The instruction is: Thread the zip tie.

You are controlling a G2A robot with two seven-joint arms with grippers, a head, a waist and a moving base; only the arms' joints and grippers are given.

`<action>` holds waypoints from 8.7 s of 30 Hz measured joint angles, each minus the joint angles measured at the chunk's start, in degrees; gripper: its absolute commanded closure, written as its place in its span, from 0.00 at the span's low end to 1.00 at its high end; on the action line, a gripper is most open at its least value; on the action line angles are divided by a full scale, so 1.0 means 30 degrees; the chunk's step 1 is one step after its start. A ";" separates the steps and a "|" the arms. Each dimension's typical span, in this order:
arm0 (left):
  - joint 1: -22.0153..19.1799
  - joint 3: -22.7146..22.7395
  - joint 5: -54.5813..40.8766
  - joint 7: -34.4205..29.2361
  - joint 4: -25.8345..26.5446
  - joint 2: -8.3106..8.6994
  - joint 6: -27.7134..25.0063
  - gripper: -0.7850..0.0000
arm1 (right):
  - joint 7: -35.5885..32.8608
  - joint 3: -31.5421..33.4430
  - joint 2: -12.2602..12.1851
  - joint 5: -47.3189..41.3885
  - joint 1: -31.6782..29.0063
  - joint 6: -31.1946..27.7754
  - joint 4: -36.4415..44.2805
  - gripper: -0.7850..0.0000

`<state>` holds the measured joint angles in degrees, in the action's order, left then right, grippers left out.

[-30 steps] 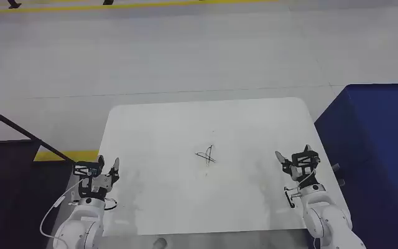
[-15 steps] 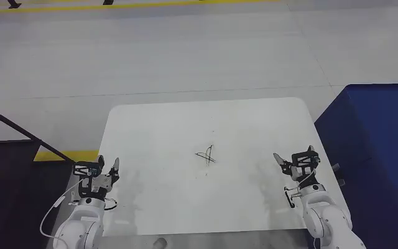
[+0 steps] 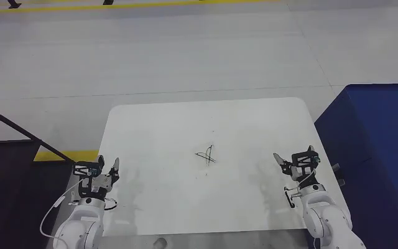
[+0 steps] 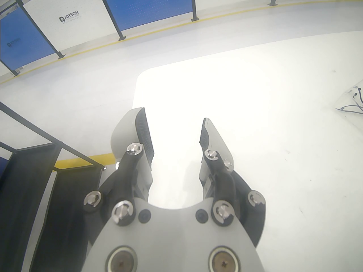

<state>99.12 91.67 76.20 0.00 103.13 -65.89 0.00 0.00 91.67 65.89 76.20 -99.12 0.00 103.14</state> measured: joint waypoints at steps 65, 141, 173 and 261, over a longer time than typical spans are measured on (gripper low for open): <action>0.0000 0.0000 0.0000 0.0000 0.0000 0.0000 0.0000 0.00 | -2.0686 -0.7394 -0.0531 -1.5164 1.6850 -1.3847 -0.5664 0.00; 0.0000 0.0000 0.0000 0.0000 0.0000 0.0000 0.0000 0.00 | -2.1140 -2.7209 0.5452 -1.9067 3.0626 -1.3402 -1.8712 0.00; 0.0000 0.0000 0.0000 0.0000 0.0000 0.0000 0.0000 0.00 | -2.1075 -2.7310 0.6711 -1.3942 2.8520 -1.3687 -1.9830 0.71; 0.0000 0.0000 0.0000 0.0000 0.0000 0.0000 0.0000 0.00 | -1.5426 -2.5997 1.1115 -1.1546 2.9563 -1.9335 -3.0459 1.00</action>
<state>99.12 91.67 76.20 0.00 103.13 -65.89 0.00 -46.28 13.68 99.23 41.57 -10.43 -58.01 11.76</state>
